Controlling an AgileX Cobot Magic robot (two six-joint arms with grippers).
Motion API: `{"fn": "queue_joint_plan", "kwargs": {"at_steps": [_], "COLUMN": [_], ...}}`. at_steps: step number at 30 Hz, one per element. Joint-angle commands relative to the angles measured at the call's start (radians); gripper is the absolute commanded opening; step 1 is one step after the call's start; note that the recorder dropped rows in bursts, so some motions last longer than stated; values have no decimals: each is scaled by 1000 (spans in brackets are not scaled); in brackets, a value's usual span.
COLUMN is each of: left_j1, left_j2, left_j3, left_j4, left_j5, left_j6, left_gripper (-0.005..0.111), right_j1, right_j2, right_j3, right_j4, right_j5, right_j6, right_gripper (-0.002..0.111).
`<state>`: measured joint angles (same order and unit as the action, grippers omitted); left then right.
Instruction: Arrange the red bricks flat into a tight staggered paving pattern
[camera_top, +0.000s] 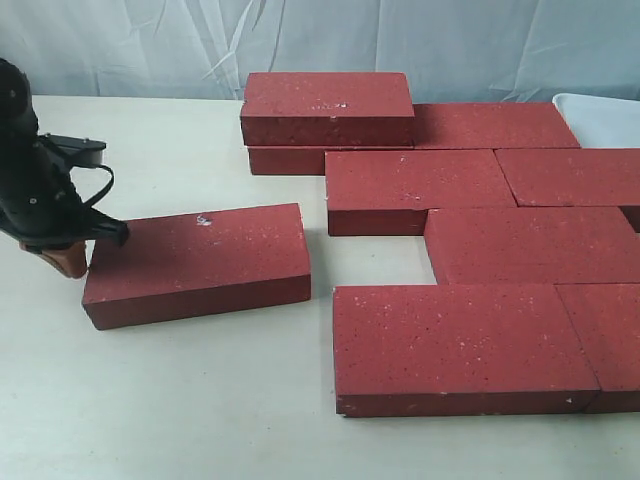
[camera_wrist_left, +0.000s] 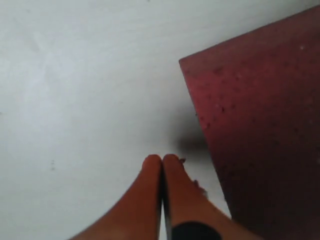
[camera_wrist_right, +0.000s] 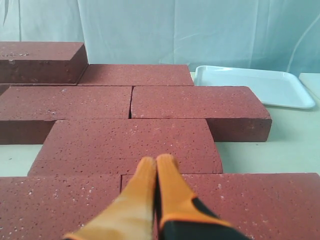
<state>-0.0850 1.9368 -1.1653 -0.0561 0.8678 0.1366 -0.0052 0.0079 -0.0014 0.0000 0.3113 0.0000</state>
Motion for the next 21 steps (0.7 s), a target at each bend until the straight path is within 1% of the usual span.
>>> {"fn": "queue_joint_plan", "kwargs": {"at_steps": [1, 6, 12, 18, 21], "left_j1": [-49, -86, -88, -88, -88], "left_j2": [52, 87, 87, 87, 87], "left_j3": [7, 7, 7, 7, 7], "left_j4": [-53, -67, -72, -107, -128], "left_j5": [-52, -103, -132, -288, -317], "left_j6": [15, 21, 40, 54, 95], "left_gripper": [1, 1, 1, 1, 1], "right_j1": [-6, -6, -6, -6, -6], "right_j2": [-8, -8, -8, -8, -8], "right_j3": [1, 1, 1, 1, 1], "right_j4": [-5, -5, -5, -5, -5], "right_j5": [-8, -8, -8, -8, -8], "right_j6": [0, 0, 0, 0, 0], "right_gripper": [-1, -1, -1, -1, -1]}}
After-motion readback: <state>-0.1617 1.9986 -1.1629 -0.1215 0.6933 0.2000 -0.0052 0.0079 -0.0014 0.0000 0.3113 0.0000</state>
